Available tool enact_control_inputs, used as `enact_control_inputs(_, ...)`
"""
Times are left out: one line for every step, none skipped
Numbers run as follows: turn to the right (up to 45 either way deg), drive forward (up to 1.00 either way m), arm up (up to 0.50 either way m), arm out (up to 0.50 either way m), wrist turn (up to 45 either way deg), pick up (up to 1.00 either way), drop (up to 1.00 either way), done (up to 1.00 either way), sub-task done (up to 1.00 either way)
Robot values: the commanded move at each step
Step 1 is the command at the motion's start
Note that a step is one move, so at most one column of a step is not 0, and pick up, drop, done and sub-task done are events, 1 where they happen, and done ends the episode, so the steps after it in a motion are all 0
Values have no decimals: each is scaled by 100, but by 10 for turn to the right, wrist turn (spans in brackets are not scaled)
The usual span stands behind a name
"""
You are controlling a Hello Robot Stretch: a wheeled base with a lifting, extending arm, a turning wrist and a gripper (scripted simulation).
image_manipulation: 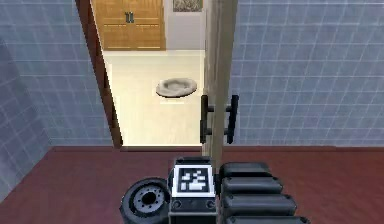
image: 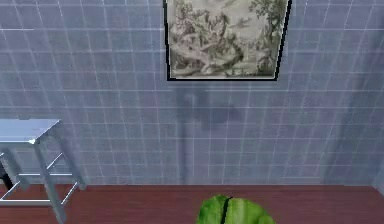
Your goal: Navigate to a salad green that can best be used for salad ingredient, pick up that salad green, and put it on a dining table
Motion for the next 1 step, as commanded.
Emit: enact_control_inputs(450, 0, 0, 0, 0, 0, 0, 0, 0)
